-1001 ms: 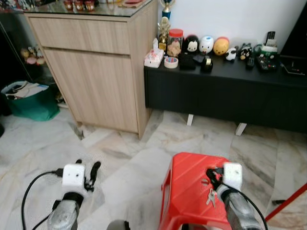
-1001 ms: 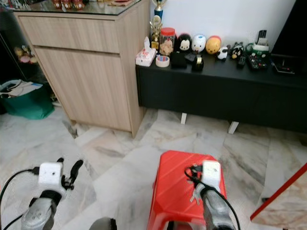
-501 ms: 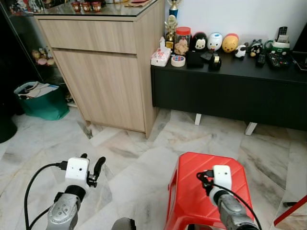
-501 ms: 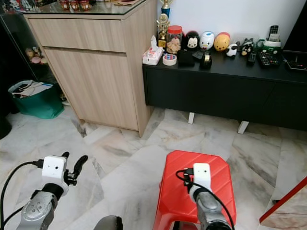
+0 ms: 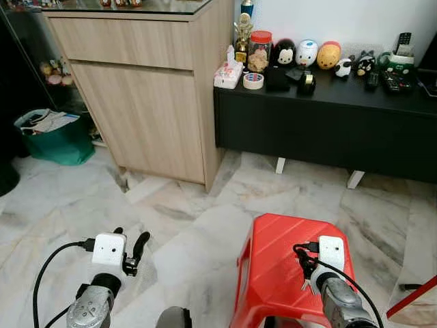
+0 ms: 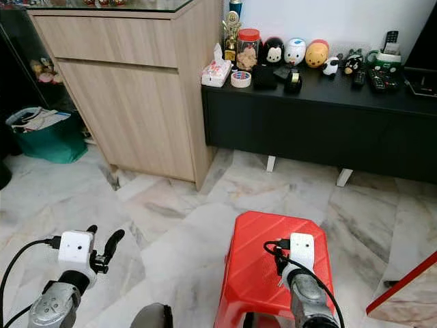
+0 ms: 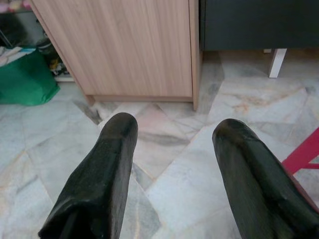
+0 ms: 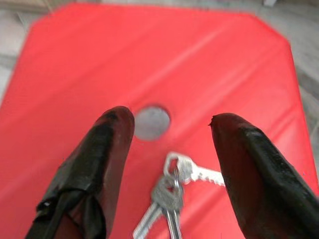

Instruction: Hang keys on a hook

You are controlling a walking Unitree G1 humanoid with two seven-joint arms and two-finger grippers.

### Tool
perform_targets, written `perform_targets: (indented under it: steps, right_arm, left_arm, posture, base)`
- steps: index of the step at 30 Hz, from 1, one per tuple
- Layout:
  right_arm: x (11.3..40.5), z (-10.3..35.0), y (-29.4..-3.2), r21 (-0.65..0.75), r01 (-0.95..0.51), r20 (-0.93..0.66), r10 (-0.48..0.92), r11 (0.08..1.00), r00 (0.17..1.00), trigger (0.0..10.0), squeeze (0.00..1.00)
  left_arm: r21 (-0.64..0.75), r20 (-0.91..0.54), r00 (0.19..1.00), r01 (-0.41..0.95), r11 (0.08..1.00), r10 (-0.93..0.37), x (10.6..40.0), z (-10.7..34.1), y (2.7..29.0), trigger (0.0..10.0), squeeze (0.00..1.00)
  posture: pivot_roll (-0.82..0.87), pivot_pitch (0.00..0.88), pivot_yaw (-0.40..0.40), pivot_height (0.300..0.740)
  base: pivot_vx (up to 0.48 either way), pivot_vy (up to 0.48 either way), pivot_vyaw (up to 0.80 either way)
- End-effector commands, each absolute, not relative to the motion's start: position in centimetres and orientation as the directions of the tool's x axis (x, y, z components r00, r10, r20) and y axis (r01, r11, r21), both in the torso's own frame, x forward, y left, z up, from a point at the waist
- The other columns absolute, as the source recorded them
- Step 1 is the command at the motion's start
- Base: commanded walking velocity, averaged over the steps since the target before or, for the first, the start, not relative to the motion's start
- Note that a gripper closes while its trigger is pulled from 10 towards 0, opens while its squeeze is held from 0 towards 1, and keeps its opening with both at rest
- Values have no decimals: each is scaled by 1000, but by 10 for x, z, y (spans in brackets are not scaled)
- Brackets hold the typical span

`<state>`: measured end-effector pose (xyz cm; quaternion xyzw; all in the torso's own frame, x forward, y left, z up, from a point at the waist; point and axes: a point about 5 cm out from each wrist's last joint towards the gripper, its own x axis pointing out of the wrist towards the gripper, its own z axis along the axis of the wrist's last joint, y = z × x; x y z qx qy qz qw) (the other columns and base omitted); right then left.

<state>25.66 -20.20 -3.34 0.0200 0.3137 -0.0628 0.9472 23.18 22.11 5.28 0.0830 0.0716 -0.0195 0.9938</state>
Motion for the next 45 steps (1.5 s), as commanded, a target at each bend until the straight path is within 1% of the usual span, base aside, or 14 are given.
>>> perform_targets:
  steps: [1, 3, 8, 9, 10, 11, 15, 16, 17, 31, 38, 44, 45]
  right_arm:
    - [250, -39, -205, -17, 138, -629, -118, 990, 768, 10000, 0]
    - [247, -42, -203, -1, 135, -649, -104, 991, 753, 10000, 0]
    - [243, -45, -202, -11, 136, -666, -109, 991, 738, 10000, 0]
    - [243, -46, -203, -13, 139, -668, -112, 990, 736, 4353, 0]
    - [243, -46, -203, -13, 139, -668, -112, 990, 736, 4353, 0]
    - [243, -46, -203, -13, 144, -668, -116, 989, 735, 0, 0]
    - [243, -45, -205, -14, 152, -668, -122, 988, 734, 0, 0]
    - [243, -45, -205, -17, 152, -669, -124, 988, 733, 7882, 0]
    - [243, -45, -206, -21, 153, -671, -128, 988, 731, 10000, 0]
    - [248, -41, -208, -12, 175, -657, -140, 984, 741, 10000, 0]
    - [255, -36, -206, 8, 170, -637, -126, 985, 761, 10000, 0]
    - [256, -36, -204, 15, 155, -639, -110, 988, 761, 10000, 0]
    - [256, -36, -204, 14, 153, -641, -108, 988, 760, 8941, 0]
  left_arm:
    - [155, -144, 989, 44, 987, -22, 232, 56, 221, 10000, 0]
    - [157, -145, 989, 43, 987, -20, 233, 57, 222, 10000, 0]
    - [161, -145, 989, 44, 986, -21, 232, 58, 223, 10000, 0]
    - [162, -147, 989, 46, 986, -22, 231, 57, 222, 10000, 0]
    - [162, -147, 989, 46, 986, -22, 231, 57, 222, 10000, 0]
    - [163, -149, 989, 46, 986, -22, 231, 58, 223, 10000, 0]
    - [165, -154, 988, 45, 985, -19, 228, 58, 224, 10000, 0]
    - [165, -155, 988, 44, 985, -18, 228, 57, 224, 10000, 0]
    - [166, -157, 987, 43, 985, -17, 228, 57, 224, 10000, 0]
    - [178, -165, 986, 33, 984, -3, 223, 58, 226, 10000, 0]
    - [196, -166, 986, 29, 980, 4, 221, 58, 228, 10000, 0]
    - [204, -172, 985, 34, 978, 2, 220, 58, 227, 10000, 0]
    - [204, -174, 985, 37, 978, -1, 220, 57, 227, 10000, 0]
  posture:
    - [77, 77, -4, 635]
    - [77, 83, -3, 635]
    - [81, 104, 3, 635]
    - [84, 107, 4, 635]
    - [84, 107, 4, 635]
    - [84, 112, 4, 635]
    - [83, 118, 3, 635]
    - [83, 120, 3, 635]
    - [85, 126, 3, 635]
    - [98, 134, 5, 635]
    - [101, 132, 5, 635]
    - [101, 131, 5, 635]
    - [101, 131, 5, 635]
  base:
    - [0, 0, 0]
    - [0, 0, 0]
    - [0, 0, 0]
    - [0, 0, 0]
    - [0, 0, 0]
    - [0, 0, 0]
    - [0, 0, 0]
    - [0, 0, 0]
    - [0, 0, 0]
    - [0, 0, 0]
    - [0, 0, 0]
    - [0, 0, 0]
    - [0, 0, 0]
